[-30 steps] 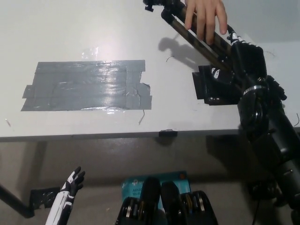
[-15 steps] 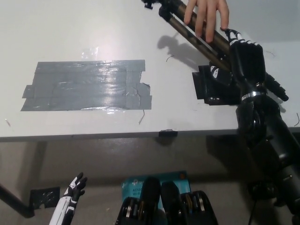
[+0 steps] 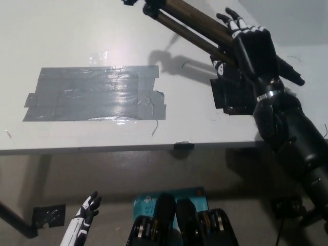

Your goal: A person hands a tripod to the robot which it grabs with its right hand and places in the middle of the table in front of it

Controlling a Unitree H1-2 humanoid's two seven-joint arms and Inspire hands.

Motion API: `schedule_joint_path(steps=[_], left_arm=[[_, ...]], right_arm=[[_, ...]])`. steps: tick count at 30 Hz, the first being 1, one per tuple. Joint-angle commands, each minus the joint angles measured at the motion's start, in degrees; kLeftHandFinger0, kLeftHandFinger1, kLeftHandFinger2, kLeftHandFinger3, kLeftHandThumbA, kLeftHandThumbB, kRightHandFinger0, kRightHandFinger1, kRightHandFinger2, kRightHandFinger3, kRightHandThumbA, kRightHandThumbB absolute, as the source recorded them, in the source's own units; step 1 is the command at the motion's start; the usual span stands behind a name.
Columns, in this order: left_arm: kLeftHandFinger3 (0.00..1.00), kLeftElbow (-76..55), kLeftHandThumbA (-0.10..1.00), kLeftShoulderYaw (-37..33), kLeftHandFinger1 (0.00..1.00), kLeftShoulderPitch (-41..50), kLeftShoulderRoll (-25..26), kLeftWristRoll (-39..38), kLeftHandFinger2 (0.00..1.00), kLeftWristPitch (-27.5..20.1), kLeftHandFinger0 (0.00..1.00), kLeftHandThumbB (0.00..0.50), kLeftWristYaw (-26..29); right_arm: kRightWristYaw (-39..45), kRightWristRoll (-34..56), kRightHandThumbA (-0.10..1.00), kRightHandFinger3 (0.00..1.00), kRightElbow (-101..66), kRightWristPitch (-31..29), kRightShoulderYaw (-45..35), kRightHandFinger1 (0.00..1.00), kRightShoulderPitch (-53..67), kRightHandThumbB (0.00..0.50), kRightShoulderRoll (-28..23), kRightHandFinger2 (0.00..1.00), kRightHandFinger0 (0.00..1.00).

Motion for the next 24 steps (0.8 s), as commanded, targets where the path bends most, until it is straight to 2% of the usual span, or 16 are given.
schedule_joint_path(steps=[1,2,3,4,5,7,9,10,13,19,20,21,22,23,24], left_arm=[[1.00,-1.69,1.00,-0.32,1.00,0.56,1.17,0.65,1.00,-2.15,1.00,0.296,-0.64],[1.00,-1.88,1.00,-0.35,1.00,0.41,1.17,0.65,1.00,-1.96,1.00,0.295,-0.69],[1.00,-2.04,1.00,-0.35,1.00,0.18,1.19,0.54,1.00,-1.76,1.00,0.295,-0.78],[1.00,-2.04,1.00,-0.35,1.00,-0.02,1.19,0.32,1.00,-1.68,1.00,0.298,-0.91],[1.00,-2.12,1.00,-0.39,1.00,-0.22,1.22,0.40,1.00,-1.57,1.00,0.297,-0.94],[1.00,-1.79,1.00,-0.54,1.00,-0.58,1.25,1.10,1.00,-1.74,1.00,0.293,-0.70],[1.00,-1.80,1.00,-0.62,1.00,-0.90,1.42,1.37,1.00,-1.84,1.00,0.281,-0.75],[1.00,-2.05,1.00,-0.68,1.00,-1.03,1.51,1.60,1.00,-1.50,1.00,0.282,-0.80],[1.00,-2.58,1.00,-0.78,1.00,-1.36,1.56,1.94,1.00,-0.60,1.00,0.282,-0.84],[1.00,-2.47,1.00,-0.94,1.00,-2.35,1.82,1.76,1.00,-0.12,1.00,0.282,-1.34],[1.00,-2.52,1.00,-1.03,1.00,-2.55,1.97,2.21,1.00,-0.27,1.00,0.284,-1.25],[1.00,-2.64,1.00,-1.04,1.00,-2.57,2.00,2.20,1.00,-0.01,1.00,0.291,-1.31],[1.00,-2.72,1.00,-1.04,1.00,-2.69,2.10,2.05,1.00,0.25,1.00,0.293,-1.46],[1.00,-2.69,1.00,-1.05,1.00,-2.99,2.25,1.77,1.00,0.40,1.00,0.288,-1.69],[1.00,-2.59,1.00,-1.07,1.00,-3.14,2.31,1.77,1.00,0.34,1.00,0.287,-1.73]], right_arm=[[1.78,4.00,-0.10,0.89,-0.74,-7.42,-0.37,0.52,-4.92,0.211,-1.33,0.92,0.03],[2.73,4.15,-0.10,0.87,-0.78,-7.35,-0.32,0.50,-4.88,0.204,-1.48,0.89,0.01],[4.03,4.65,-0.10,0.80,-0.89,-7.14,-0.48,0.45,-4.92,0.254,-1.56,0.83,0.00],[4.58,4.63,-0.10,0.80,-0.91,-6.98,-0.43,0.45,-4.86,0.218,-1.66,0.83,0.00],[5.46,5.05,-0.10,0.79,-0.90,-7.12,-0.57,0.45,-4.76,0.225,-1.74,0.83,0.00],[8.97,5.84,-0.10,0.87,-1.13,-6.09,-0.69,0.53,-4.61,0.191,-2.14,0.94,0.00],[12.69,7.91,-0.10,0.93,-0.30,-5.46,-1.42,0.56,-4.74,0.162,-2.38,0.95,0.01],[14.74,8.82,-0.10,0.97,-0.03,-4.71,-1.79,0.59,-4.77,0.168,-2.56,0.96,0.03],[17.57,9.72,-0.10,1.00,2.28,-4.45,-2.01,0.60,-5.22,0.169,-3.24,0.96,0.04],[20.54,8.94,-0.10,0.99,7.80,-4.35,-1.14,0.58,-5.83,0.178,-4.94,0.95,0.05],[20.15,8.96,-0.10,0.94,9.35,-5.88,-0.98,0.56,-5.93,0.196,-5.31,0.92,0.02],[21.28,8.92,-0.10,0.94,9.45,-5.12,-0.90,0.56,-5.94,0.188,-5.44,0.93,0.03],[23.26,8.82,-0.10,0.94,9.35,-3.65,-0.73,0.58,-6.05,0.176,-5.63,0.95,0.04],[29.35,8.44,-0.06,0.97,8.53,0.53,-0.04,0.65,-6.44,0.191,-6.30,0.97,0.13],[32.52,8.53,0.03,1.00,7.95,2.37,0.23,0.79,-6.69,0.229,-6.62,1.00,0.27]])
